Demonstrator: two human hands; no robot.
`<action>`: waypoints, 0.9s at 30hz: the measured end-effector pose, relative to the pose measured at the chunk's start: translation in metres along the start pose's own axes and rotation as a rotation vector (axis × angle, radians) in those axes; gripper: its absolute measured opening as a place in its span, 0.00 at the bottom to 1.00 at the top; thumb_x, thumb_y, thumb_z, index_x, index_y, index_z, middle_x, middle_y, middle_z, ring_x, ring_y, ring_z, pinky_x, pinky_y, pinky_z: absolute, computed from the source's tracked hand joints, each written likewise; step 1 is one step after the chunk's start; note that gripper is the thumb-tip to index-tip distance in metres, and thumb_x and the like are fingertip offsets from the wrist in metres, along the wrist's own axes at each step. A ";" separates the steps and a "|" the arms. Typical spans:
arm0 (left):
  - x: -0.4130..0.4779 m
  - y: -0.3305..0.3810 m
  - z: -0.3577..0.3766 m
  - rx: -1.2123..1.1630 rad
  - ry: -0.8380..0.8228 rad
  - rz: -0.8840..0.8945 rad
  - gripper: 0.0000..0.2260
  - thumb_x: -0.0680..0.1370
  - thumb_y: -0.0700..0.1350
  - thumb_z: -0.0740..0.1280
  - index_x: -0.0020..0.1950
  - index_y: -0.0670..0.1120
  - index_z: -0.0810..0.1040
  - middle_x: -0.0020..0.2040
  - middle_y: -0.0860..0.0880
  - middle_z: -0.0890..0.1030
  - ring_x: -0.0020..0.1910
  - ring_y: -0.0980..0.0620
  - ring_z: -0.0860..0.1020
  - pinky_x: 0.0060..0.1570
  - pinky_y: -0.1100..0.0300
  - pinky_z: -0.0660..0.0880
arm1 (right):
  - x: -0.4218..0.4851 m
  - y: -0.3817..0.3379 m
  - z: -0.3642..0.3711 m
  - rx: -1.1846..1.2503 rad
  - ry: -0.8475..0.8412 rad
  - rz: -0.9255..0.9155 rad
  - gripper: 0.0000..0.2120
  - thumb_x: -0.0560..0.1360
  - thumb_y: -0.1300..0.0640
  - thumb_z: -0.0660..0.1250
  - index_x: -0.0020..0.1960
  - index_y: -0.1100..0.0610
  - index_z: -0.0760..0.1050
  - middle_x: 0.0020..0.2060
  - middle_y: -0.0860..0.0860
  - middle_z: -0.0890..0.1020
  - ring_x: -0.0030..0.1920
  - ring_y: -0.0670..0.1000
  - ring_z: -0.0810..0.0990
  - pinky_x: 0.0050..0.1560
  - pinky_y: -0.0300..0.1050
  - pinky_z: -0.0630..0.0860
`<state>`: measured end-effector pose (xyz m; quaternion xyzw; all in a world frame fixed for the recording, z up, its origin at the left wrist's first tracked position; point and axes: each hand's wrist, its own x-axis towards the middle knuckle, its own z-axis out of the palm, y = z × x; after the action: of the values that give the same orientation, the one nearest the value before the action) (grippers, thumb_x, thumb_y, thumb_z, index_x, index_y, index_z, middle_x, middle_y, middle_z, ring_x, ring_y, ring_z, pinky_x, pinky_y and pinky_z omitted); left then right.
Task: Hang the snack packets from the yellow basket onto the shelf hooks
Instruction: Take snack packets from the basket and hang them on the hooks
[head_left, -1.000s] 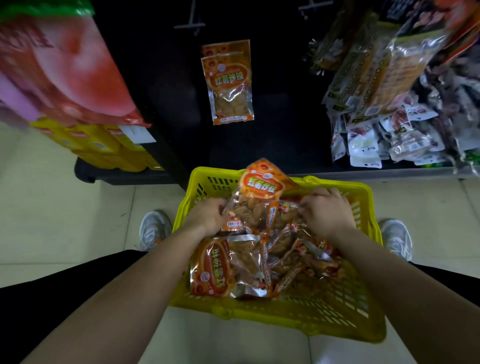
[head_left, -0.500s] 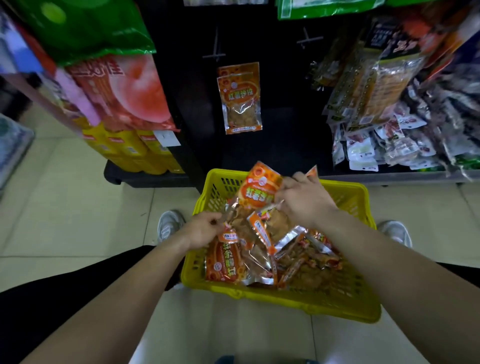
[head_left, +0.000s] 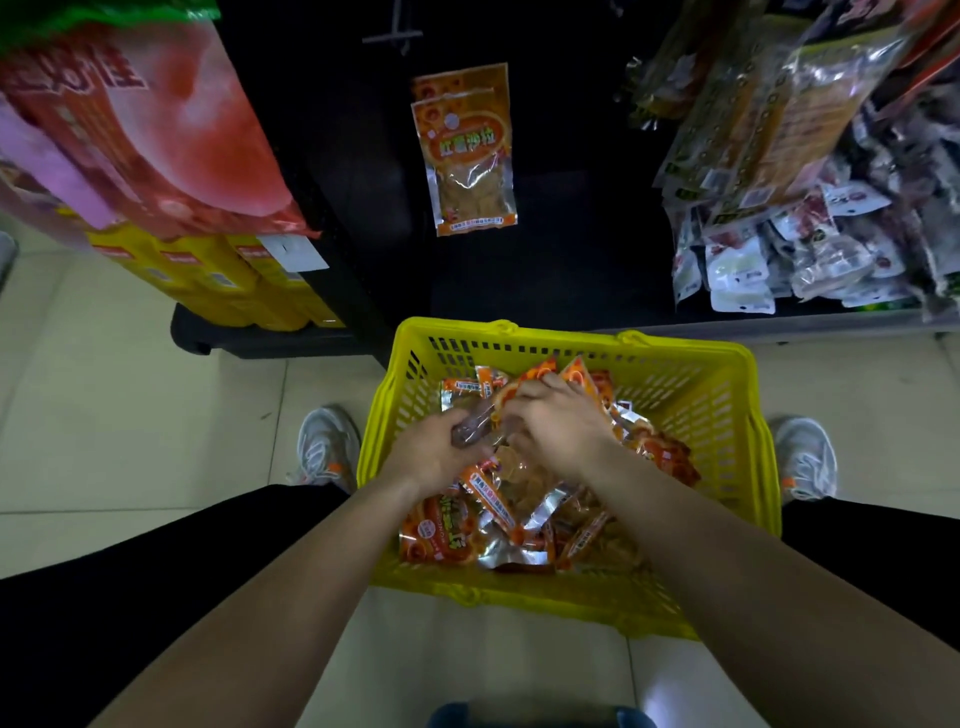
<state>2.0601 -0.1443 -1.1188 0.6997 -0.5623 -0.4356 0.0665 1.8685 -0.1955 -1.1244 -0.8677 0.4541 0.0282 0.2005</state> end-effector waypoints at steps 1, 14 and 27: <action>0.002 -0.001 0.000 0.018 0.010 0.010 0.07 0.75 0.58 0.72 0.44 0.59 0.75 0.41 0.59 0.80 0.40 0.60 0.78 0.36 0.60 0.68 | 0.000 0.004 0.001 0.037 0.037 0.013 0.19 0.75 0.45 0.68 0.64 0.43 0.73 0.64 0.47 0.73 0.65 0.53 0.68 0.65 0.54 0.67; -0.002 -0.028 -0.001 -0.030 -0.061 0.030 0.04 0.80 0.44 0.69 0.53 0.48 0.76 0.45 0.49 0.79 0.46 0.45 0.78 0.45 0.52 0.74 | -0.005 0.055 0.017 0.480 -0.061 0.486 0.31 0.74 0.40 0.70 0.73 0.49 0.65 0.64 0.54 0.77 0.65 0.58 0.74 0.64 0.56 0.73; -0.003 -0.022 -0.005 -0.162 -0.122 -0.145 0.11 0.75 0.50 0.75 0.52 0.57 0.75 0.48 0.56 0.81 0.49 0.54 0.80 0.50 0.57 0.77 | -0.001 0.037 -0.005 0.632 -0.051 0.405 0.07 0.74 0.53 0.73 0.48 0.44 0.76 0.45 0.42 0.81 0.48 0.50 0.84 0.47 0.50 0.83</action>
<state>2.0794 -0.1355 -1.1269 0.7030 -0.4761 -0.5252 0.0568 1.8377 -0.2151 -1.1312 -0.6545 0.5976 -0.0525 0.4602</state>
